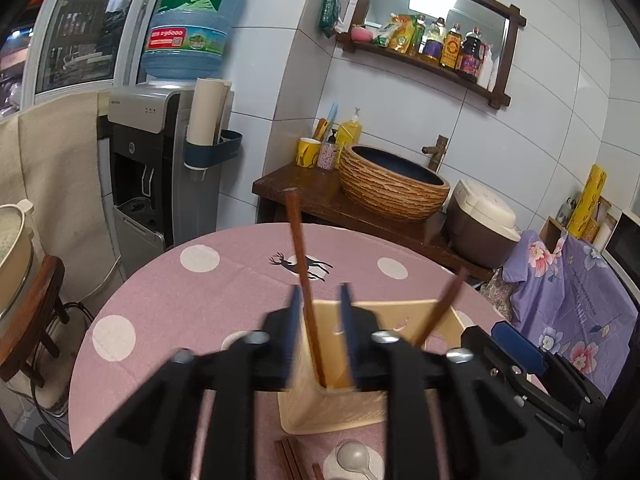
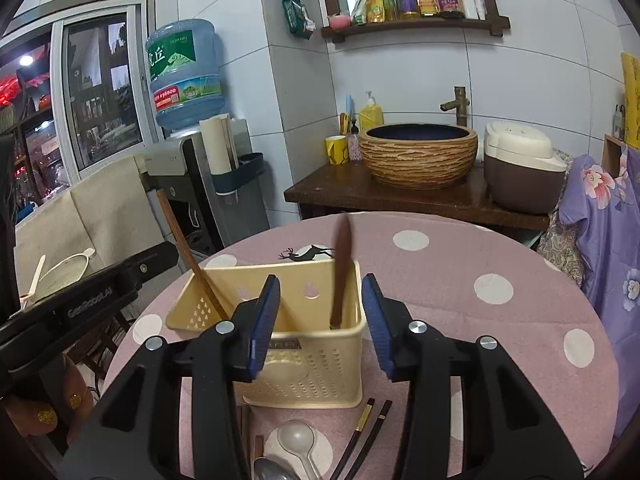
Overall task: Organize utensils
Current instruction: 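Drop the chopstick into the holder with the left tool while the right tool drops the knife in, then move both open tools back down to the remaining utensils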
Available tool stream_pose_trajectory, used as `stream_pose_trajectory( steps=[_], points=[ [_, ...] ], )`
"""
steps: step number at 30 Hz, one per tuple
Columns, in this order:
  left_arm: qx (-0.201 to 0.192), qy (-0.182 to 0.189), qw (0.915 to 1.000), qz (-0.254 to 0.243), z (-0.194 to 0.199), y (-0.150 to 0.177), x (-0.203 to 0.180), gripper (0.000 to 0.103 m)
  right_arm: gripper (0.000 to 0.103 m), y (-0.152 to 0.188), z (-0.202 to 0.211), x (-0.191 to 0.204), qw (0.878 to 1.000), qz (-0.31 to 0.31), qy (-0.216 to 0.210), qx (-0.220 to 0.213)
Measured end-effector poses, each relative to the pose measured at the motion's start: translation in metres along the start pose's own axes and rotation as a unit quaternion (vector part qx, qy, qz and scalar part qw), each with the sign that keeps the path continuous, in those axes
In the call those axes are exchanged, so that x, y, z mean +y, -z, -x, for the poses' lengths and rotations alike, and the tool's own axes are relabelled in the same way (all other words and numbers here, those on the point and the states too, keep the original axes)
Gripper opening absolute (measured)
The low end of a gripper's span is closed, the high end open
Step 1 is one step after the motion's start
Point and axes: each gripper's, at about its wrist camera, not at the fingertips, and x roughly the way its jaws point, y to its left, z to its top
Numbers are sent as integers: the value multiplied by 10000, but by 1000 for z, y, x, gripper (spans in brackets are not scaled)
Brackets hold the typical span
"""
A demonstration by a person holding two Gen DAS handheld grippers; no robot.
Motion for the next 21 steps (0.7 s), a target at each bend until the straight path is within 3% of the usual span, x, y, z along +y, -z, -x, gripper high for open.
stream_pose_trajectory(
  steps=[1,4,7,11,21],
  points=[
    [-48,-19,10000,44,5,2,2,49,43,1,3,0,10000,-3,-17,-12],
    [-31,-56,9999,137,14,9,9,53,44,6,14,-1,9999,97,33,-62],
    [101,-87,9997,215,22,21,18,65,45,16,30,-5,9997,179,149,-84],
    [380,-154,9990,181,30,46,28,75,53,36,47,-13,9992,268,292,80],
    [1387,-527,9887,235,30,128,58,77,54,115,53,-36,9924,288,519,1076]
  ],
)
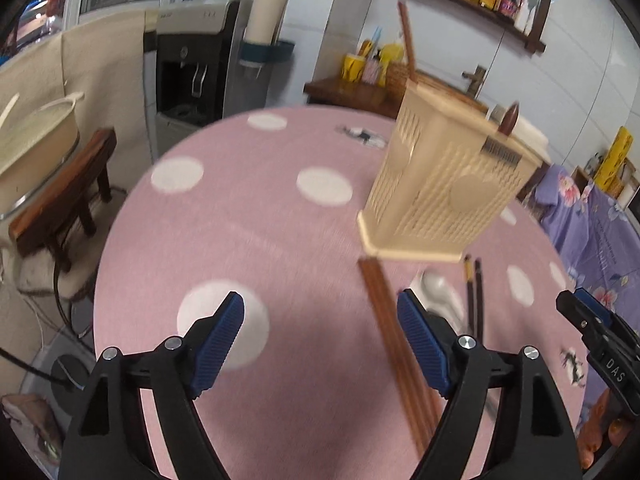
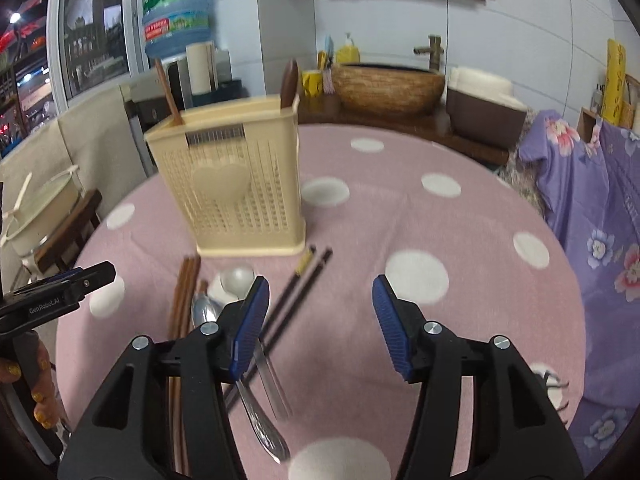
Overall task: Organize utensils
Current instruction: 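Move both open tools back down to the remaining utensils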
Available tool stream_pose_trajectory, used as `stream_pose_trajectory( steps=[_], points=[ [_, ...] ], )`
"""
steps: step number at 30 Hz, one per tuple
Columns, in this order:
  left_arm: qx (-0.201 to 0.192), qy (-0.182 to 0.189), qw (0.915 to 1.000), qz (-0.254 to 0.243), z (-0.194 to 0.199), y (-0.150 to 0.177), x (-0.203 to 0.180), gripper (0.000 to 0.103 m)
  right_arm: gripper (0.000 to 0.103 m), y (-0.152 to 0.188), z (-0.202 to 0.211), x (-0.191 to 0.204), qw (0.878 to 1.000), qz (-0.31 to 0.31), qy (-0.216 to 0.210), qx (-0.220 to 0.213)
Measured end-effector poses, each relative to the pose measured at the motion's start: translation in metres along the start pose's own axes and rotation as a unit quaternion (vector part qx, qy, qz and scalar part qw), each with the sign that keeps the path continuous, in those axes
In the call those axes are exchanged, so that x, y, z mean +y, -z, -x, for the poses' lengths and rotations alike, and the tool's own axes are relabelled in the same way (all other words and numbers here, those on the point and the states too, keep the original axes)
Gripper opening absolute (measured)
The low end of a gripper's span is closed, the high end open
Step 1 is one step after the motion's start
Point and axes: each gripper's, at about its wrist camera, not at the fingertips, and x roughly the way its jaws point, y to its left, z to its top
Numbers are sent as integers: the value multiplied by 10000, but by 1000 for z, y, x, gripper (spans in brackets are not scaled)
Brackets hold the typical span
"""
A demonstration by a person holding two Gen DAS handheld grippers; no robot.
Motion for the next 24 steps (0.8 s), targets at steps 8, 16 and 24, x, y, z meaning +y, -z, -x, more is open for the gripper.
stream_pose_trajectory(
  steps=[8,16,24],
  points=[
    [394,86,9986,-348,-14,28,-18,62,54,47,-12,-1,9988,-54,34,482],
    [422,-65,9950,-901,-25,45,-49,59,54,57,-9,2,9985,-104,79,535],
    [397,-338,9931,-1052,-24,49,-39,61,54,53,-7,4,9986,-86,61,526]
  ],
)
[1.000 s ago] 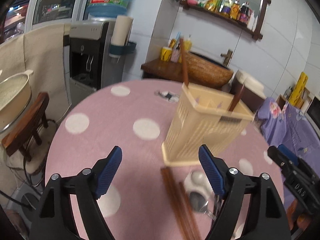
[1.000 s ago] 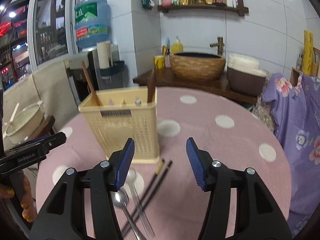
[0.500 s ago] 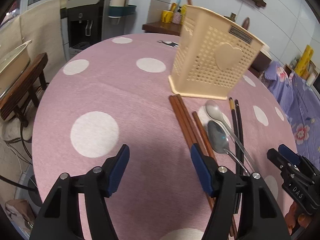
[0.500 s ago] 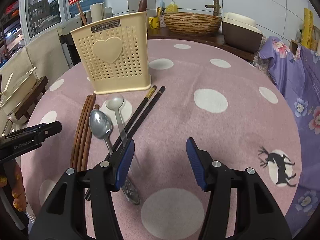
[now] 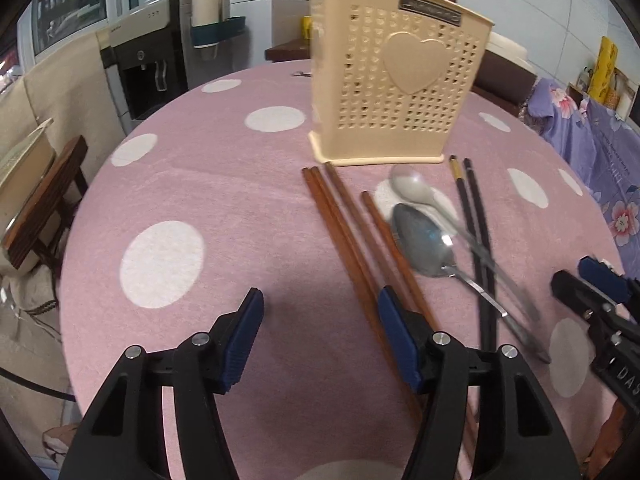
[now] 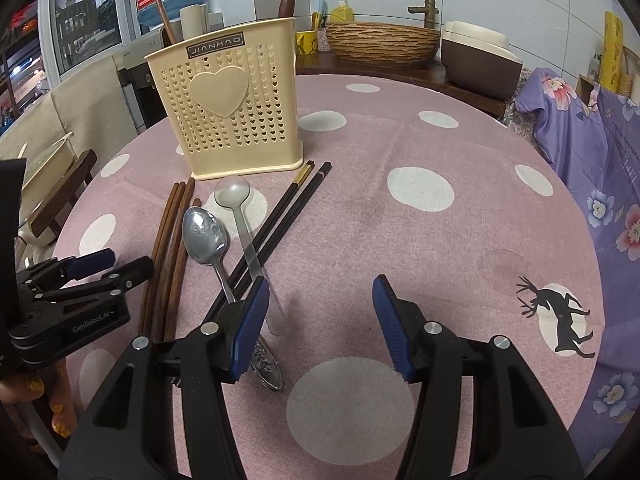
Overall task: Organize utensils
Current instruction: 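Move both open tools back down to the remaining utensils, then grasp a black chopstick with the right tool while the left tool grasps a wooden chopstick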
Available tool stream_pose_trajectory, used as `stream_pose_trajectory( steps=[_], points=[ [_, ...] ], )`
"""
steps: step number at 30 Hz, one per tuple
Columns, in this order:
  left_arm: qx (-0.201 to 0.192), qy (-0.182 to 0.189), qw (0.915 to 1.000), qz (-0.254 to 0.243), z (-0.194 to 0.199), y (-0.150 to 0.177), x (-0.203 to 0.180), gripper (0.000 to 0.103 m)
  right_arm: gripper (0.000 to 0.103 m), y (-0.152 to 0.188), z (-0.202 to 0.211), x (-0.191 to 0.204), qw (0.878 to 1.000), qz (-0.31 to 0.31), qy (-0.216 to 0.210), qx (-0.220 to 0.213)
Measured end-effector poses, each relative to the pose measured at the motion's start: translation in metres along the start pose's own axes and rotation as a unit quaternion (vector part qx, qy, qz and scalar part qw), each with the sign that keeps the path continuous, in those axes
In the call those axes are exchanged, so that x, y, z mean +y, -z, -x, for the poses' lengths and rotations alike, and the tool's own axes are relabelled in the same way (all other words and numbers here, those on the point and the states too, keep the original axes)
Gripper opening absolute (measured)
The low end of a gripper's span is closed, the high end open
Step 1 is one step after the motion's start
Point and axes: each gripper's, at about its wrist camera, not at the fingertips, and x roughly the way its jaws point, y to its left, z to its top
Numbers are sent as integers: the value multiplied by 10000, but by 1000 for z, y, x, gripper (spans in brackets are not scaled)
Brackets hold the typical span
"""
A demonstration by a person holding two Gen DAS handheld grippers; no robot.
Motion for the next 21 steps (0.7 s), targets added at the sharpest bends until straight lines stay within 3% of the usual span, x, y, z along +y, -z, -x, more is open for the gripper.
stream_pose_trajectory(
  steps=[3,8,13,21],
  points=[
    [82,-216,9997,79,1,3,19,60,54,-3,-2,0,10000,44,27,2],
    [64,-148,9983,557,6,-2,47,60,54,-17,-16,-5,9998,-151,21,149],
    [31,-17,9983,583,0,-16,39,59,37,-37,-45,-10,9959,-689,-205,547],
    [53,10,9983,584,-14,-29,25,59,25,-67,-78,-1,9904,-1175,-87,718]
  ],
)
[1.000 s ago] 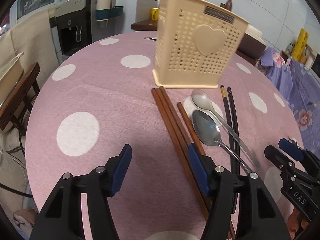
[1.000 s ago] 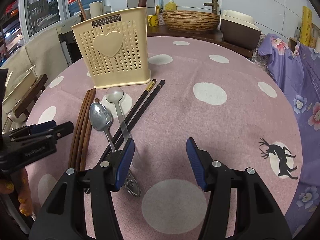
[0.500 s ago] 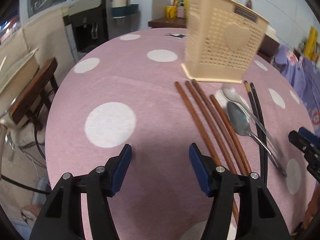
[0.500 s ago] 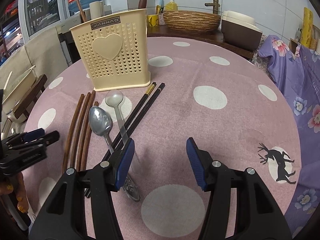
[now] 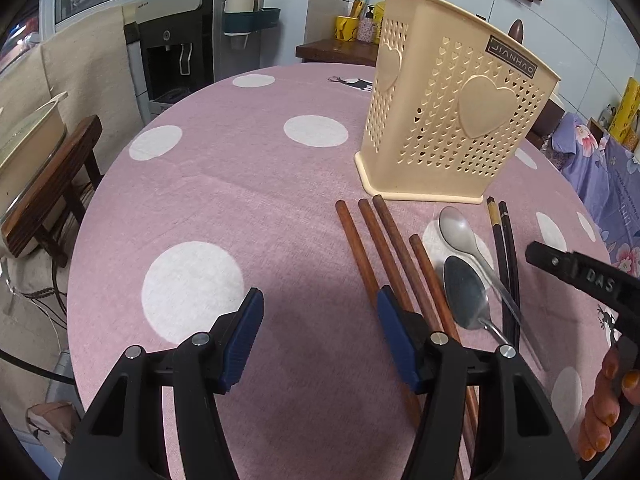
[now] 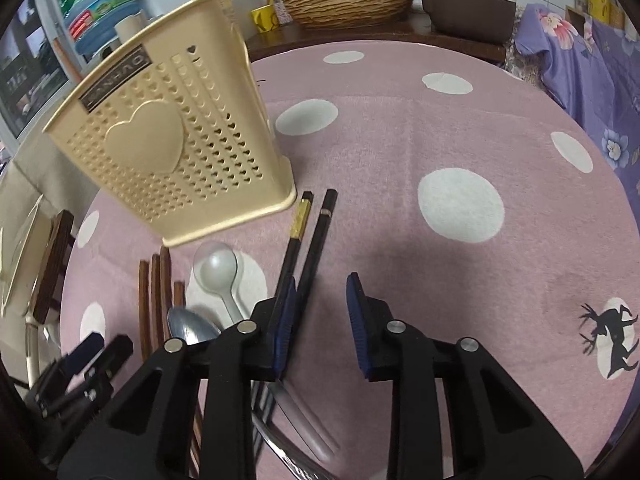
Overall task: Organize utensils
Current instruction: 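Grasp a black chopstick with the right tool while the left tool grasps a wooden chopstick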
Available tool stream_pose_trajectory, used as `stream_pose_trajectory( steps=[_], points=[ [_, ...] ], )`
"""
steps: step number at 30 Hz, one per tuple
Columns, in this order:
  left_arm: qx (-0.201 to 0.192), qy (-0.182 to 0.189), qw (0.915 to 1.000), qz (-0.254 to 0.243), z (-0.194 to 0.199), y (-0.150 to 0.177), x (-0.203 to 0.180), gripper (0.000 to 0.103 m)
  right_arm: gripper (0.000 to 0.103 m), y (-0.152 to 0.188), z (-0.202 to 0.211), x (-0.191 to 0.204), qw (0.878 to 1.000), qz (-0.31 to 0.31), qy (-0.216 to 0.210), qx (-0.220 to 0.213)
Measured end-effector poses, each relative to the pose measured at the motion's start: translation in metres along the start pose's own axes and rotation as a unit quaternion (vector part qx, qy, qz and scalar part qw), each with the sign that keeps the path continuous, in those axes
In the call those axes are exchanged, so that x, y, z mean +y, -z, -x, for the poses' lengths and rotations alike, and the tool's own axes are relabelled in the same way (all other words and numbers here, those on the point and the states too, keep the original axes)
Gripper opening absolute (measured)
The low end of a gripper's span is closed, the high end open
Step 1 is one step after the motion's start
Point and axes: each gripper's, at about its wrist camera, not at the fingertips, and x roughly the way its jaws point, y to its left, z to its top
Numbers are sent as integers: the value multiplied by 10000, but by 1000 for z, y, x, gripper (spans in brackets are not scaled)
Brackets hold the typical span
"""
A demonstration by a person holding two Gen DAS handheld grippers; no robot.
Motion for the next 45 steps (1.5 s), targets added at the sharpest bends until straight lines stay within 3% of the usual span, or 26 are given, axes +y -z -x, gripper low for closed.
stream_pose_trajectory(
  steps=[7,18,26,33,40,45],
  points=[
    [-23,1,10000,4,-1,-4,0,59,14,-7,-21,6,9992,-28,378,138],
    [51,95,9998,146,-6,-10,4,58,11,-24,-32,5,9989,118,382,259],
    [149,40,9999,-22,-18,-22,-14,46,10,-17,-29,6,9986,223,475,119],
    [187,-287,9991,-262,-29,-25,-24,35,10,-13,-25,4,9984,291,484,89],
    [257,-355,9985,-332,-31,-31,-20,21,10,-7,-21,8,9960,646,622,5],
    [297,-431,9978,-409,-35,-35,-25,20,10,-7,-23,10,9961,609,630,46]
  ],
)
